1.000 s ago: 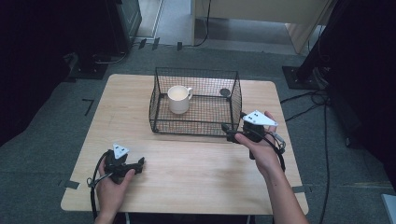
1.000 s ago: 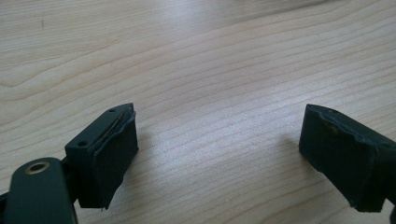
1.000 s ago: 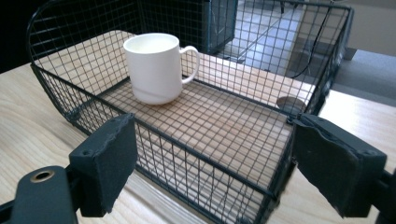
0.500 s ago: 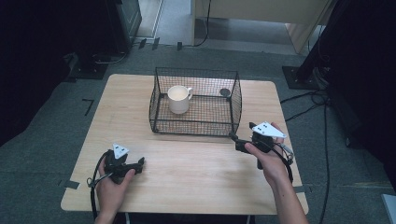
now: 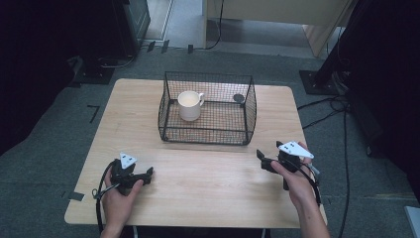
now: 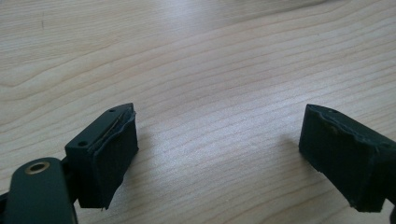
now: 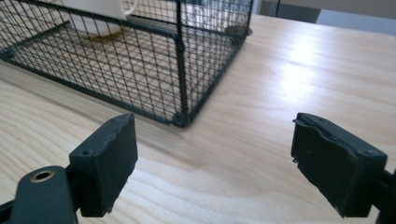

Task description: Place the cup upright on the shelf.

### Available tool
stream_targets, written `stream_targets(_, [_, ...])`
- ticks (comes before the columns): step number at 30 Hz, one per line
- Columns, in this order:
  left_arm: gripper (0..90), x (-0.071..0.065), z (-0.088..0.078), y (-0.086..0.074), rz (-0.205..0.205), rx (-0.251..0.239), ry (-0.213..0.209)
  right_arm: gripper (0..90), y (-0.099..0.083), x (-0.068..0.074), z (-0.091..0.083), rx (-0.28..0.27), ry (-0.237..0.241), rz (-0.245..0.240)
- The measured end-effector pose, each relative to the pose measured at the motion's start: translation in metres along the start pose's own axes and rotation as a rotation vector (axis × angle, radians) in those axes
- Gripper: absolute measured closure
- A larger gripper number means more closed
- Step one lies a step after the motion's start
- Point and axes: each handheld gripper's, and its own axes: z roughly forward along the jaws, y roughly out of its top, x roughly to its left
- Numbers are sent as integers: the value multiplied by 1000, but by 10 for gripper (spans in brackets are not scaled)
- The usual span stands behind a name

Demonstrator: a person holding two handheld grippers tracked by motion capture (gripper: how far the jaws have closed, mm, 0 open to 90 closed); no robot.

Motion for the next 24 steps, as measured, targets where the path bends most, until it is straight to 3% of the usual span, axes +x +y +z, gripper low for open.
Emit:
stream_targets(17, [122, 0, 0, 0, 1, 0, 0, 144, -51, -26, -18, 66, -64, 41])
stream_targets(24, [124, -1, 0, 0, -1, -2, -1, 144, -60, -34, -29, 78, -89, 43])
